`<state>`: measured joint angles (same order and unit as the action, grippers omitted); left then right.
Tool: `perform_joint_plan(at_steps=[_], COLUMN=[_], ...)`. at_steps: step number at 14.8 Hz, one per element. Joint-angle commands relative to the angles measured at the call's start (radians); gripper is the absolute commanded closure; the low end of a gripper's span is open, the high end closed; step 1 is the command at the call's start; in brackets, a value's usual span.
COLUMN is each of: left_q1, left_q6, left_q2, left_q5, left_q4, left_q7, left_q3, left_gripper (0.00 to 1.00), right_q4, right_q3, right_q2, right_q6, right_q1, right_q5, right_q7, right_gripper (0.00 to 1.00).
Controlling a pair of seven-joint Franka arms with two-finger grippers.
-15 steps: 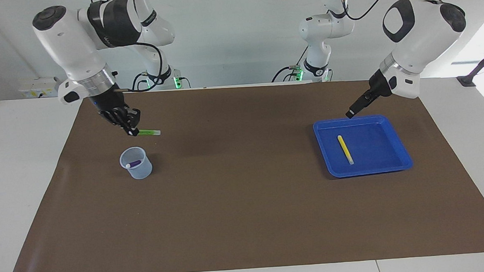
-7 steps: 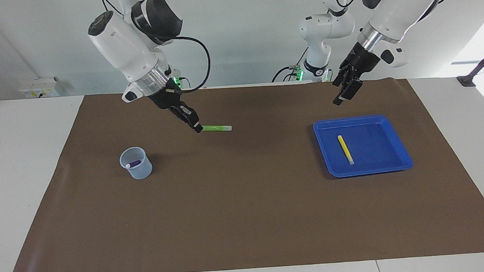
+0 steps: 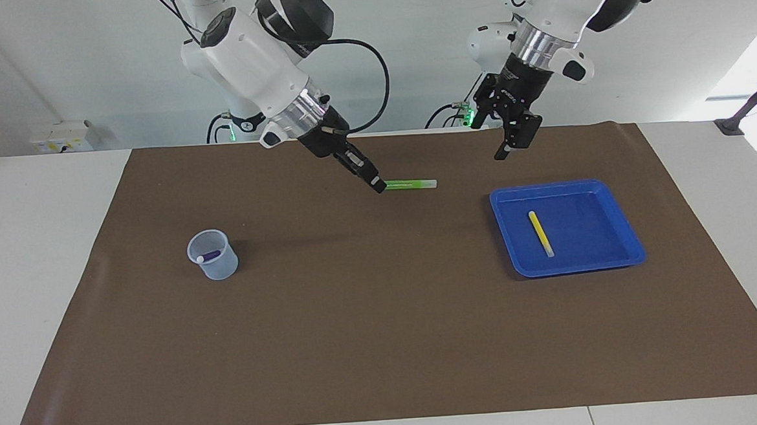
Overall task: Right arm passes pens to left for tray arrangement
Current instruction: 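Carry the green pen with the right gripper toward the left gripper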
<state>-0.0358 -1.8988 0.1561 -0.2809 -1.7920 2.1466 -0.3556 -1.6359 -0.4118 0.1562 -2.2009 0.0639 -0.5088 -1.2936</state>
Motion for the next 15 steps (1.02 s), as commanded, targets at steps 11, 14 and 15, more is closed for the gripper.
perform_joint_plan(at_steps=[11,14,15], left_q1=[-0.027,-0.018,-0.016], left_q6=[-0.08,-0.108,-0.112], left_q2=[-0.018,-0.041,-0.038], left_q5=[0.175,0.187,0.187], left_q4=[0.016,-0.003,-0.012], left_q7=[0.336,0.253,0.245], left_q3=[-0.126,-0.125,-0.121], left_gripper=[0.0,0.0,0.0], right_q4=[0.036,0.034,0.034], right_q3=[-0.12,-0.12,-0.12], right_q2=[0.026,0.026,0.026], right_q6=[-0.031,-0.028,-0.029], right_q1=[0.019,0.022,0.022], right_q5=[-0.005,-0.005,-0.005], right_q7=[-0.119,-0.121,-0.119], right_gripper=[1.0,1.0,1.0])
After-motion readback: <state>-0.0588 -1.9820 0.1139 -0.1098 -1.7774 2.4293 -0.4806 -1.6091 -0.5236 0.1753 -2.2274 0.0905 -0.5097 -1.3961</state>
